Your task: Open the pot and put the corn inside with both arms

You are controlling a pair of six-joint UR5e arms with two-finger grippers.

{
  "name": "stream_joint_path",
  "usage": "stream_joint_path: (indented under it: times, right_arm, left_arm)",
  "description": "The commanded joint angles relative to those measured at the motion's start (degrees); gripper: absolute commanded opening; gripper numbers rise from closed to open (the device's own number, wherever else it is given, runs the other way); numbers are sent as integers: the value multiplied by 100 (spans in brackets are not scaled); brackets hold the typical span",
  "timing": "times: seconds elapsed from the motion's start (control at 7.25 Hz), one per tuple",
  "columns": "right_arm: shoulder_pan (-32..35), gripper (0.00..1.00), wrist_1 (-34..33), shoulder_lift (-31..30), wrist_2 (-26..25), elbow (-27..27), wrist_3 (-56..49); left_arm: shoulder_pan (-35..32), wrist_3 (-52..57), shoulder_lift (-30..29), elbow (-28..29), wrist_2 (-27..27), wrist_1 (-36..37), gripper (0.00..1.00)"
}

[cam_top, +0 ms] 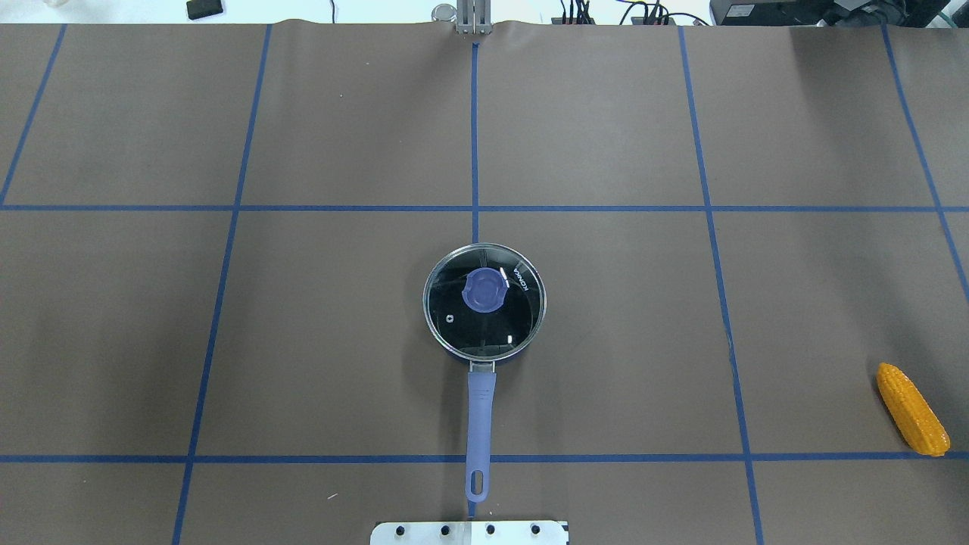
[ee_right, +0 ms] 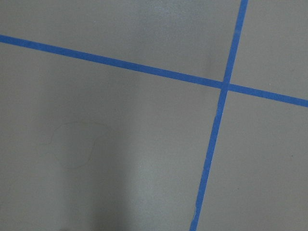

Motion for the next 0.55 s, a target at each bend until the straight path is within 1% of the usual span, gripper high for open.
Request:
stream_joint_path:
  times: [0.0,0.14,0.28,0.41]
  right_arm:
    - [0,100,0,41,0,45,-57]
    - [0,100,0,137,0,45,-14]
    - [-87,100,0,329,0,36,4]
    - [-97,100,-9,357,26,88,-48]
  left_arm:
    - [0,-26,-1,-4,0,9,100]
    - [9,-270,-79,-31,0,18,100]
    - [209,-629,-219,-135,-9,26,100]
    - [481,-1077,-560,-241,0,235,100]
